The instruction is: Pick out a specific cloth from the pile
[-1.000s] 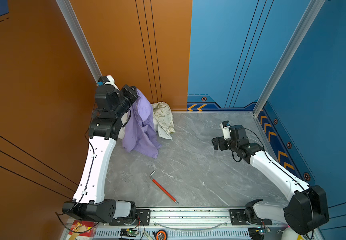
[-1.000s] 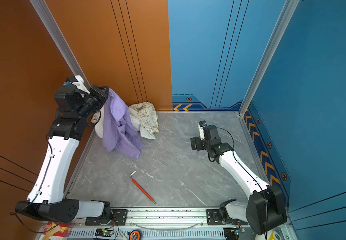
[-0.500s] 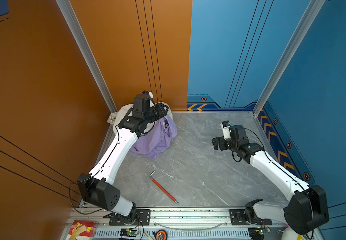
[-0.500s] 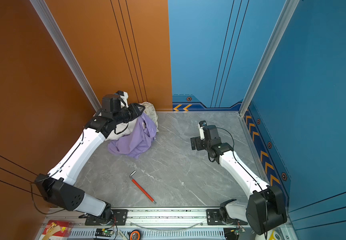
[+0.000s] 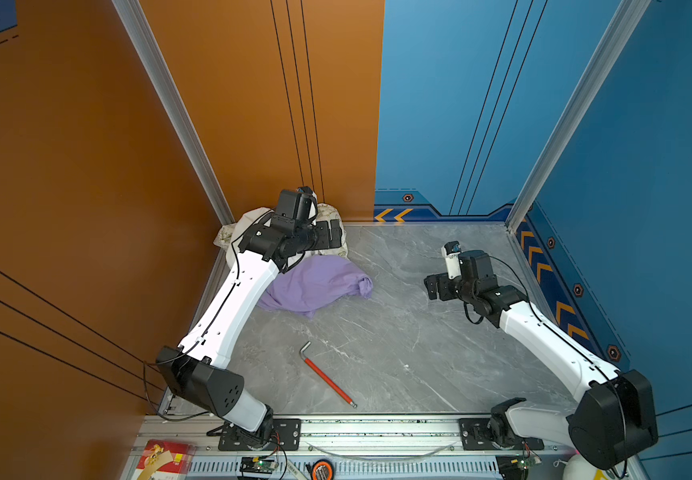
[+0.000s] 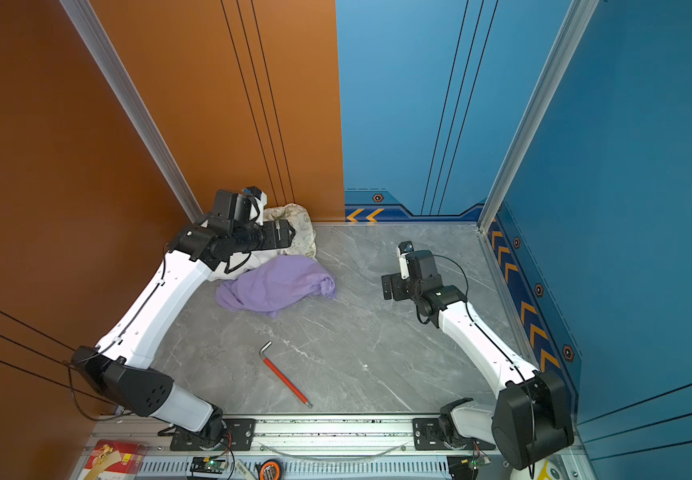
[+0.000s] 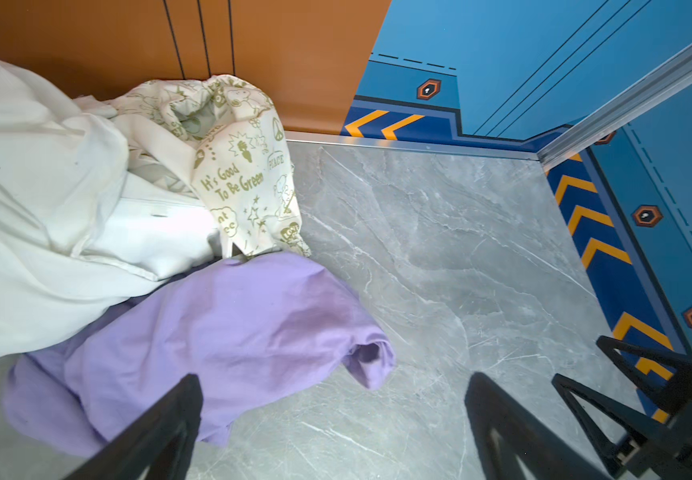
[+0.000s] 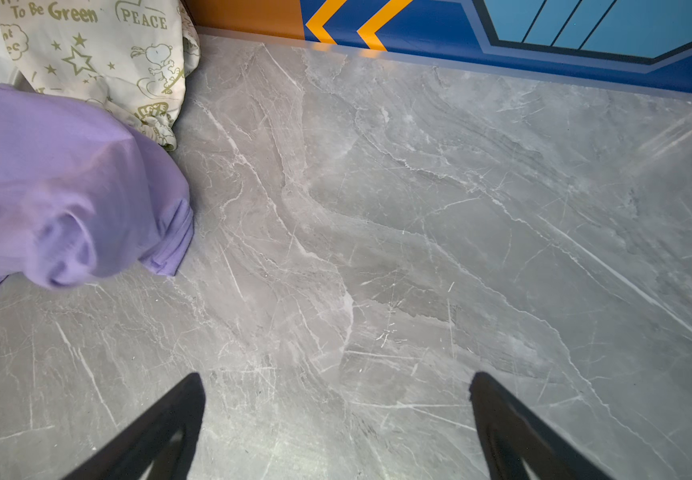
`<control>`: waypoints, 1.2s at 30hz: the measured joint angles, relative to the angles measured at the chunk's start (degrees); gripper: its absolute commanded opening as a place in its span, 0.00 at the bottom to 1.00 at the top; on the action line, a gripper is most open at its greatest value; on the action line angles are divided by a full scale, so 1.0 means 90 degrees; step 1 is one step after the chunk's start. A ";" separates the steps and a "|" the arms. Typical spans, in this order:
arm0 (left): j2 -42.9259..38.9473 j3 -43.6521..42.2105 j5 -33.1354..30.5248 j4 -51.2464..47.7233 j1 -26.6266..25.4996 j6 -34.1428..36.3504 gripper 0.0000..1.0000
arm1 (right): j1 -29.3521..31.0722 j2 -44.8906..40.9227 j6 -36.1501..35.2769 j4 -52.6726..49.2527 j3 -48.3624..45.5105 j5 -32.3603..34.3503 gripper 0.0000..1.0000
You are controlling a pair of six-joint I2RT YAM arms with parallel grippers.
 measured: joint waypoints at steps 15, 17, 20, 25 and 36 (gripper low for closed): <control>-0.1613 -0.3497 -0.0024 0.0384 0.2208 -0.2484 0.70 | 0.0000 0.0087 0.0002 0.0002 0.0000 -0.0007 1.00; -0.1887 -0.4146 0.0107 0.0746 0.2407 -0.2975 0.67 | 0.0000 0.0087 0.0002 0.0005 0.0000 -0.0029 1.00; -0.2103 -0.4918 0.0272 0.1277 0.2620 -0.3568 0.65 | 0.0000 0.0090 0.0005 0.0007 0.0000 -0.0083 1.00; -0.2040 -0.5544 0.0551 0.1931 0.2805 -0.4267 0.63 | 0.0000 0.0107 0.0005 0.0022 0.0000 -0.0136 1.00; -0.1200 -0.5865 0.1205 0.3135 0.3062 -0.5255 0.58 | 0.0000 0.0146 0.0005 0.0029 0.0000 -0.0148 1.00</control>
